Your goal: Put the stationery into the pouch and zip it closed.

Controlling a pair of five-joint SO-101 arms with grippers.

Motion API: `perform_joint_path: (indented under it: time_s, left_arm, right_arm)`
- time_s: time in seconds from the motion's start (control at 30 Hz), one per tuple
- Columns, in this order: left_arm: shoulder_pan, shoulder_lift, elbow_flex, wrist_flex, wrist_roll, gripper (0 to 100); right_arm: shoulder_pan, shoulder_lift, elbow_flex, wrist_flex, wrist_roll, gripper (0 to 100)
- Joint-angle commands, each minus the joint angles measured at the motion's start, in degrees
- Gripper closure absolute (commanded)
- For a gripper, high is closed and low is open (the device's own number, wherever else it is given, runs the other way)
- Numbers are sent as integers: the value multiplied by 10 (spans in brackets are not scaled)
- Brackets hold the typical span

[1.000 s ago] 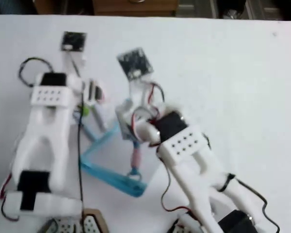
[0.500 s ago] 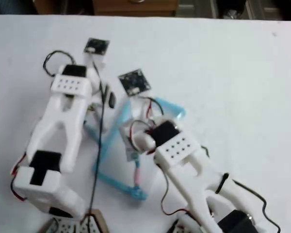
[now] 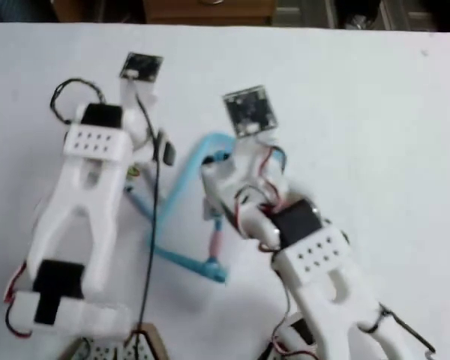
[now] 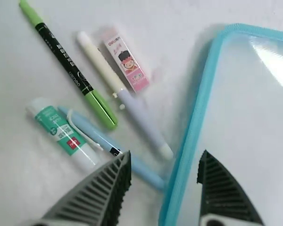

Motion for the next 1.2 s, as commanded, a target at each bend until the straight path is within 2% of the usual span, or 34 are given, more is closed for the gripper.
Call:
perform_joint_path:
  time_s: [0.0, 0.1, 0.43, 0.8, 1.17]
  left_arm:
    - [-1, -74, 19, -7, 4, 759]
    - [-5, -113, 65, -46, 4, 759]
    - [-76, -237, 116, -47, 1, 759]
    - [-76, -365, 151, -51, 0, 759]
    - [-76, -376, 153, -52, -1, 759]
  right_arm:
    - [25, -38, -52, -10, -2, 981]
    - [34, -46, -88, -10, -3, 981]
    - [49, -44, -215, -9, -3, 981]
    - [49, -41, -313, -9, 0, 981]
    - [51, -41, -379, -29, 0, 981]
